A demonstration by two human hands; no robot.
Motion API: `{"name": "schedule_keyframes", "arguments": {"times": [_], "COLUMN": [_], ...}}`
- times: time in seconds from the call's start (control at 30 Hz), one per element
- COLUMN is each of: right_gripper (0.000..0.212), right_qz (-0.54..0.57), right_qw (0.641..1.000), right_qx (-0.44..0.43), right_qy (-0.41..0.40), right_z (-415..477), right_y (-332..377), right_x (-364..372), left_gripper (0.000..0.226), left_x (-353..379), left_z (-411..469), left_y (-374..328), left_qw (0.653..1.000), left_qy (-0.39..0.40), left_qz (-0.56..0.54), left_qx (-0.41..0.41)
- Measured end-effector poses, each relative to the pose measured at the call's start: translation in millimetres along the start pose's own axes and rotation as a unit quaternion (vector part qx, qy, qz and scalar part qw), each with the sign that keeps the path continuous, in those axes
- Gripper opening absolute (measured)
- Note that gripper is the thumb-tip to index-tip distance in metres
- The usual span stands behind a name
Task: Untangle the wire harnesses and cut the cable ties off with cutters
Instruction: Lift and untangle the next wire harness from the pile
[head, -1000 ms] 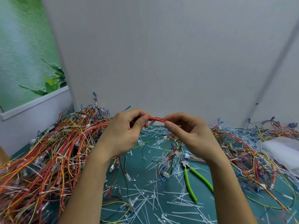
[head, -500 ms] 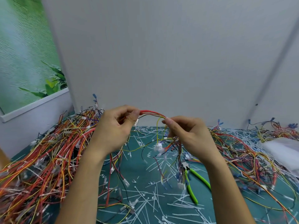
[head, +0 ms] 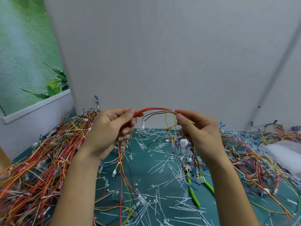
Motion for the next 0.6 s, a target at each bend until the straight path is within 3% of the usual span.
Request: {"name": "schedule_keyframes", "arguments": {"times": [0.2, 0.43, 0.6], "right_gripper": [0.016, 0.019, 0.02], "right_qz": [0.079, 0.219, 0.208], "right_qw": [0.995, 0.957, 0.962], "right_qx": [0.055, 0.181, 0.158], "right_qy": [0.005, 0.065, 0.072], "right_z": [2.7, 3.1, 2.8], "right_y": [-12.9, -26.6, -25.7], "right_x": [-2.8, 7.5, 4.2], "left_gripper": [0.018, 0.029, 0.029], "left_x": [4.9, 7.0, 7.0], "left_z": [-4.2, -2.4, -2.7], "left_y": [-3.5, -2.3, -2.6], "left_qw": [1.0, 0.999, 0.999], "left_qy": [0.019, 0.0, 0.004], "left_qz": [0.004, 0.042, 0.037], "left_qx": [0.012, 0.017, 0.027]}}
Point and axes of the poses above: each hand's wrist, its own z-axis towards the middle knuckle, its own x-axis out of the palm, y = z × x, the point moved 9 cm from there along z, towards the middle knuckle, and after that the axes turned 9 degrees about -z, right-handed, at the moved point
